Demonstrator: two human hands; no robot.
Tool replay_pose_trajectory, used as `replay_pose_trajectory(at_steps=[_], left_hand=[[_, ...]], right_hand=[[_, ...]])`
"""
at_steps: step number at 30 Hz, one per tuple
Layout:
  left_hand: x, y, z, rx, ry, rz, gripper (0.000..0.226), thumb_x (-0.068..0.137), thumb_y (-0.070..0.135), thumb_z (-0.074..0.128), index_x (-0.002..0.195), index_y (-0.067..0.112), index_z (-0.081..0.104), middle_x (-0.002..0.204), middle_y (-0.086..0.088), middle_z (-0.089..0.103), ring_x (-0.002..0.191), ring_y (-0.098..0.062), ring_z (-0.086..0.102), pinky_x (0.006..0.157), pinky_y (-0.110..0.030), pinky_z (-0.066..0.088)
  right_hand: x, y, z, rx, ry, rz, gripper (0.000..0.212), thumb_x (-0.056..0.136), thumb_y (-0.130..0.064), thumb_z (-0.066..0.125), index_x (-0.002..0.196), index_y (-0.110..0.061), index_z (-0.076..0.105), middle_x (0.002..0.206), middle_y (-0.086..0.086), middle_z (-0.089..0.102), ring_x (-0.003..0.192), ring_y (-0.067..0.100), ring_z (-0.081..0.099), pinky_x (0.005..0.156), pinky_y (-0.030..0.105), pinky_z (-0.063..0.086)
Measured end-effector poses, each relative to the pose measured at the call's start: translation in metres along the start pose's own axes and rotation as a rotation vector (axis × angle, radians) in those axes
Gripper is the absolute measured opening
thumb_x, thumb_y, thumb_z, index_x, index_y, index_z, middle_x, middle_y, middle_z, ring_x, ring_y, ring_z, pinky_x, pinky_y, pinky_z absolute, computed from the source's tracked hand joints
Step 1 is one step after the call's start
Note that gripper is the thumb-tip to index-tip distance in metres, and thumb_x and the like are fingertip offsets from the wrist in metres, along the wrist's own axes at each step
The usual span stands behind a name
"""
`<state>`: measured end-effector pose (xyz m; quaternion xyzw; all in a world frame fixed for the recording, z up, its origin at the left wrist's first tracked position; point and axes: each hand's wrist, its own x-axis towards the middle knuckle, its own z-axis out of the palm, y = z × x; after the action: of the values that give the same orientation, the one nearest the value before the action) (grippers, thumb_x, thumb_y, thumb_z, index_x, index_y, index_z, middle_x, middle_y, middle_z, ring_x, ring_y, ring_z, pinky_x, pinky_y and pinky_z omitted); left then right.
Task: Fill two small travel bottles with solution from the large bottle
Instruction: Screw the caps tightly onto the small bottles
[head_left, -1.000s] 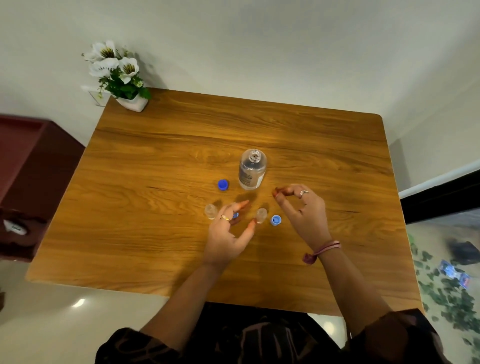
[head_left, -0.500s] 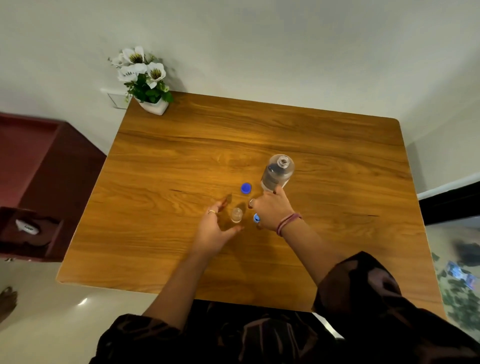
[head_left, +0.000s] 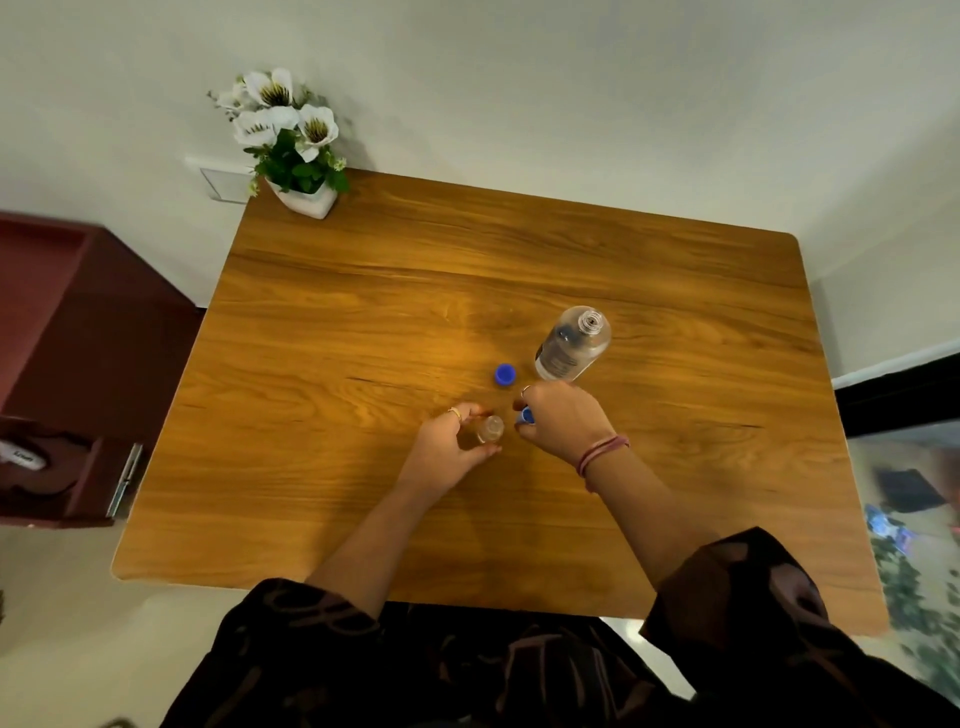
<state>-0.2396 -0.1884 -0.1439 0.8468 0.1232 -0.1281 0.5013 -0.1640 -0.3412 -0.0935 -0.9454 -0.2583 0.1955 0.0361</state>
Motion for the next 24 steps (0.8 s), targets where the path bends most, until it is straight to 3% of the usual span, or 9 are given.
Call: replay_pose_trajectory(at_steps=[8,11,14,16,18,21,24], left_hand=[[-0.003,0.002,-0.003,-0.012,0.051,0.031,0.056,0.077,0.024,0.08,0.126,0.008,0.059,0.121,-0.003,0.066,0.112,-0.014,0.059,0.098,-0.032,0.048],[-0.005,0.006,-0.009,-0.042,0.079,0.06,0.049,0.076,0.023,0.08,0.12,0.012,0.063,0.114,0.0,0.068,0.107,-0.013,0.059,0.092,-0.03,0.049],[-0.007,0.015,-0.018,-0.111,0.12,0.107,0.037,0.074,0.019,0.082,0.103,0.03,0.063,0.099,0.016,0.065,0.101,-0.012,0.06,0.087,-0.026,0.048],[-0.01,0.026,-0.026,-0.15,0.124,0.141,0.041,0.073,0.019,0.083,0.093,0.045,0.06,0.094,0.029,0.062,0.098,-0.002,0.06,0.085,-0.016,0.044],[-0.013,0.041,-0.034,-0.209,0.117,0.171,0.042,0.072,0.02,0.083,0.089,0.052,0.063,0.092,0.034,0.066,0.098,0.009,0.06,0.084,-0.005,0.042],[-0.019,0.067,-0.047,-0.263,0.122,0.251,0.044,0.07,0.029,0.081,0.096,0.06,0.062,0.1,0.034,0.067,0.102,0.008,0.062,0.087,-0.007,0.043],[-0.022,0.093,-0.058,-0.301,0.151,0.324,0.043,0.066,0.035,0.078,0.097,0.061,0.062,0.099,0.032,0.068,0.103,0.004,0.063,0.088,-0.012,0.046]], right_hand=[[-0.021,-0.002,-0.011,0.307,0.129,0.071,0.032,0.079,-0.022,0.065,0.109,-0.011,0.066,0.103,0.005,0.052,0.093,0.017,0.054,0.077,0.019,0.039],[-0.028,-0.002,-0.019,0.418,0.17,0.086,0.033,0.074,-0.018,0.07,0.106,-0.012,0.067,0.101,0.003,0.053,0.091,0.014,0.054,0.078,0.018,0.041],[-0.034,-0.002,-0.03,0.58,0.2,0.099,0.037,0.07,-0.014,0.073,0.106,-0.016,0.064,0.102,-0.001,0.06,0.089,0.011,0.061,0.077,0.017,0.05],[-0.038,-0.002,-0.038,0.705,0.22,0.111,0.036,0.071,-0.014,0.074,0.104,-0.019,0.061,0.096,-0.005,0.065,0.086,0.008,0.066,0.071,0.013,0.053],[-0.04,-0.002,-0.048,0.815,0.248,0.114,0.035,0.071,-0.016,0.077,0.102,-0.018,0.06,0.093,-0.006,0.068,0.085,0.006,0.068,0.073,0.017,0.056],[-0.042,-0.002,-0.067,0.94,0.292,0.083,0.04,0.069,-0.021,0.082,0.1,-0.013,0.06,0.091,-0.001,0.071,0.084,0.008,0.07,0.076,0.027,0.058],[-0.048,-0.001,-0.091,1.07,0.337,0.017,0.04,0.067,-0.019,0.084,0.099,-0.012,0.059,0.09,0.001,0.073,0.082,0.012,0.071,0.074,0.026,0.057]])
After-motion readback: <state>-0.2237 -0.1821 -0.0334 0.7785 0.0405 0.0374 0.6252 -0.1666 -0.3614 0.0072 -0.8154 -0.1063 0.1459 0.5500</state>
